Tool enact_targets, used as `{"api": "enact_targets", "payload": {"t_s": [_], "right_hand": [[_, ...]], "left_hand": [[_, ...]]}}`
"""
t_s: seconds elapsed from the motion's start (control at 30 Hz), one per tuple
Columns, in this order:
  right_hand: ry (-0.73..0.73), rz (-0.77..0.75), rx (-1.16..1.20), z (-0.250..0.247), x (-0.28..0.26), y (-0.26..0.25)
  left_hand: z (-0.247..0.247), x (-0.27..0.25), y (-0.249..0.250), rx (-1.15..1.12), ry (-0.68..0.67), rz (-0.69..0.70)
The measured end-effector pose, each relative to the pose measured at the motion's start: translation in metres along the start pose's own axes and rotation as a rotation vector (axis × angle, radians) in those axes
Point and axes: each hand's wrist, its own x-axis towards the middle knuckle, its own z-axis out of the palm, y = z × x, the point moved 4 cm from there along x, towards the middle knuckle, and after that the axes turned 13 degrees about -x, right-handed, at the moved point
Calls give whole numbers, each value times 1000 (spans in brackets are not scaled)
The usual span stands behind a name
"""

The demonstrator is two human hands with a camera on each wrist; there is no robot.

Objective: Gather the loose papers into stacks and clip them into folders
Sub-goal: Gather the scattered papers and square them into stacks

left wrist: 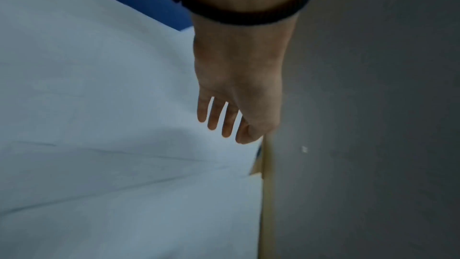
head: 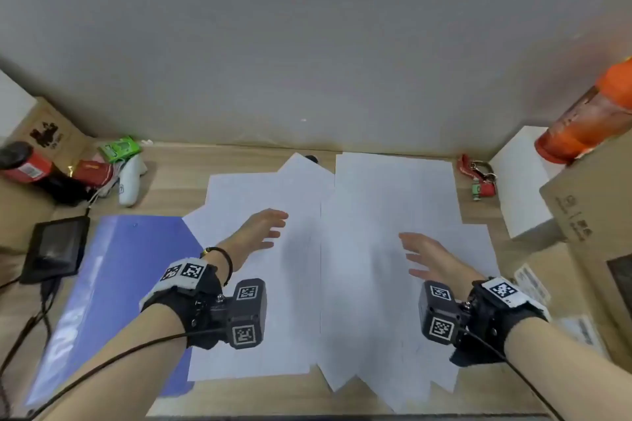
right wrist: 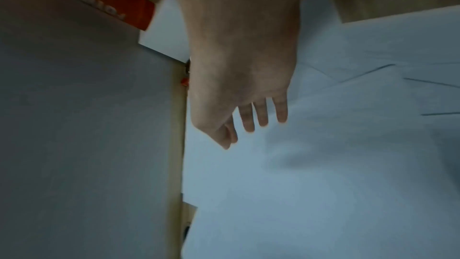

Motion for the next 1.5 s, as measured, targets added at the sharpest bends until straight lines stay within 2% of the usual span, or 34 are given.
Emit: {"api": "enact_targets", "payload": {"t_s": [0.1, 0.2, 0.43, 0.57, 0.7, 0.9, 1.03, 1.17, 1.37, 1.5], "right_hand": [[183, 67, -65, 4, 8, 20], [244, 75, -119, 11, 15, 38], [126, 1, -269, 54, 9, 44], [101, 4, -158, 67, -5, 47], [150, 54, 2, 61, -14, 60], [201, 123, 142, 49, -20, 75], [148, 138, 203, 59, -22, 67], [100, 107, 208, 78, -20, 53], [35, 110, 137, 121, -15, 44], [-18, 106, 145, 141, -18, 45]], "left_hand": [[-24, -2, -32, -30, 139, -70], [-33, -2, -60, -118, 156, -116], [16, 15, -75, -194, 15, -184], [47, 18, -80, -62, -47, -121], [56, 11, -84, 25, -105, -72], [14, 4, -79, 14, -40, 11], [-34, -3, -79, 35, 91, 46], [-76, 4, -93, 232, 207, 68], [-94, 26, -130, 248, 169, 59], [-78, 5, -106, 116, 134, 73]]}}
